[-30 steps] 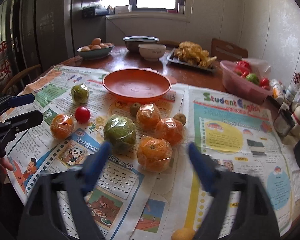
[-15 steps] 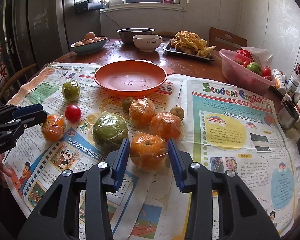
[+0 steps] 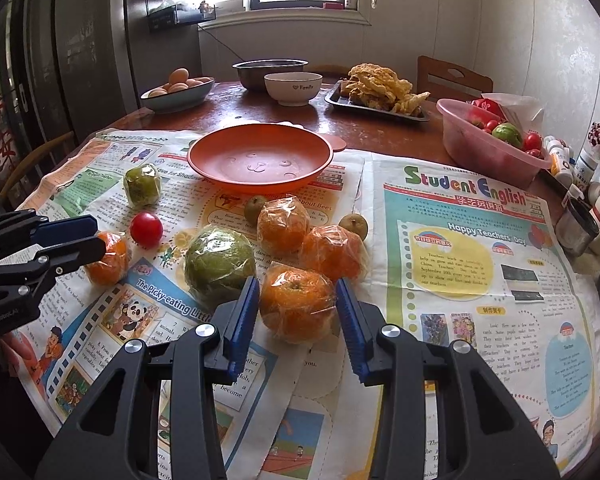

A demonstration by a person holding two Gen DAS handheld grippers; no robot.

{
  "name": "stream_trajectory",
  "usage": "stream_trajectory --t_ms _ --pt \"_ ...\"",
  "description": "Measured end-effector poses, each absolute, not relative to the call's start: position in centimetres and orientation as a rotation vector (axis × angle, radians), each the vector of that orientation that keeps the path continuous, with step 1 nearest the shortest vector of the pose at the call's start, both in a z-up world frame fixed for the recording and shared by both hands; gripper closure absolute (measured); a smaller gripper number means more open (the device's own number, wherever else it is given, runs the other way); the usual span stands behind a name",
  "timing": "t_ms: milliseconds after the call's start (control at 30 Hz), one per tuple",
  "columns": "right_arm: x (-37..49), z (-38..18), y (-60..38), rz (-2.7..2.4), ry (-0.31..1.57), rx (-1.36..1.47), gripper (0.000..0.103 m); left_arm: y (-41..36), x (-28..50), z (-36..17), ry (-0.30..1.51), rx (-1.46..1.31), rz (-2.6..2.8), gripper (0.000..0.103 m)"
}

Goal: Organize fruits
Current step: 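Grasp the wrapped orange with the left tool while the right tool grasps another wrapped orange, then carry both wrapped oranges onto the orange plate and open both tools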

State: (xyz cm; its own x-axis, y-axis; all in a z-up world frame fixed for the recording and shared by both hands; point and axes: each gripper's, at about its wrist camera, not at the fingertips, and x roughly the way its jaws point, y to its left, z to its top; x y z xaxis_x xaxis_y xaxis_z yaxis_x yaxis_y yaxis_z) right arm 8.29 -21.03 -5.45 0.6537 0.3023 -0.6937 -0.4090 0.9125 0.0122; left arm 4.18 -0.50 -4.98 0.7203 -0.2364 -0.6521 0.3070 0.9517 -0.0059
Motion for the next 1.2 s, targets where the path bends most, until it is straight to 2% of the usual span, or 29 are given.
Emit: stream_trajectory --t_ms 67,133,167,200,233,267,300,367,767,867,900,1033,1067,1100,1167,1200 --pt "8.3 -5.5 -20.9 0.403 0.756 -0.153 0.064 -0.8 4.3 -5.1 0.705 0.123 -0.301 0.081" --pt "8.3 -5.5 -20.8 0.4 0.754 -0.167 0.064 -0.7 4.5 -5.2 0.712 0.118 -0.306 0.075" --pt "8.2 -5.5 -20.6 0.398 0.753 -0.175 0.064 -0.6 4.7 -5.6 0.737 0.115 -0.313 0.06" --pt "8.2 -5.5 -20.6 0.397 0.752 -0.18 0.063 -0.7 4.8 -5.9 0.753 0.116 -0.326 0.054" --pt "8.1 -5.6 -20.6 0.395 0.75 -0.184 0.063 -0.8 4.8 -6.2 0.768 0.124 -0.334 0.054" --pt "8.1 -5.6 -20.6 0.395 0.749 -0.182 0.063 -0.9 4.7 -6.2 0.764 0.133 -0.33 0.058" --pt "8.2 -5.6 -20.7 0.395 0.749 -0.175 0.063 -0.8 4.7 -6.0 0.754 0.122 -0.324 0.067" --pt "8.2 -5.6 -20.8 0.395 0.749 -0.166 0.063 -0.5 4.9 -5.8 0.74 0.096 -0.302 0.071" --pt "7.7 -5.0 -21.1 0.399 0.725 -0.132 0.065 -0.6 4.6 -5.3 0.726 0.112 -0.3 0.078" --pt "7.2 -3.8 -21.1 0.408 0.698 -0.14 0.065 -0.4 4.4 -4.4 0.71 0.113 -0.298 0.089" --pt "7.1 -3.2 -21.1 0.415 0.687 -0.139 0.065 -0.4 4.5 -4.0 0.704 0.112 -0.297 0.102" --pt "7.4 -2.6 -20.8 0.418 0.695 -0.164 0.065 -0.9 5.0 -4.2 0.744 0.162 -0.307 0.103" --pt "7.5 -2.7 -20.9 0.415 0.699 -0.161 0.065 -0.5 5.1 -4.1 0.746 0.13 -0.313 0.101" --pt "7.5 -2.9 -21.1 0.411 0.706 -0.155 0.065 -0.2 5.1 -4.2 0.755 0.107 -0.311 0.076" --pt "7.5 -3.4 -21.4 0.403 0.718 -0.143 0.065 0.0 4.8 -4.4 0.754 0.08 -0.337 0.056" --pt "7.5 -3.6 -21.4 0.401 0.723 -0.14 0.065 -0.2 4.7 -4.6 0.755 0.093 -0.343 0.05"
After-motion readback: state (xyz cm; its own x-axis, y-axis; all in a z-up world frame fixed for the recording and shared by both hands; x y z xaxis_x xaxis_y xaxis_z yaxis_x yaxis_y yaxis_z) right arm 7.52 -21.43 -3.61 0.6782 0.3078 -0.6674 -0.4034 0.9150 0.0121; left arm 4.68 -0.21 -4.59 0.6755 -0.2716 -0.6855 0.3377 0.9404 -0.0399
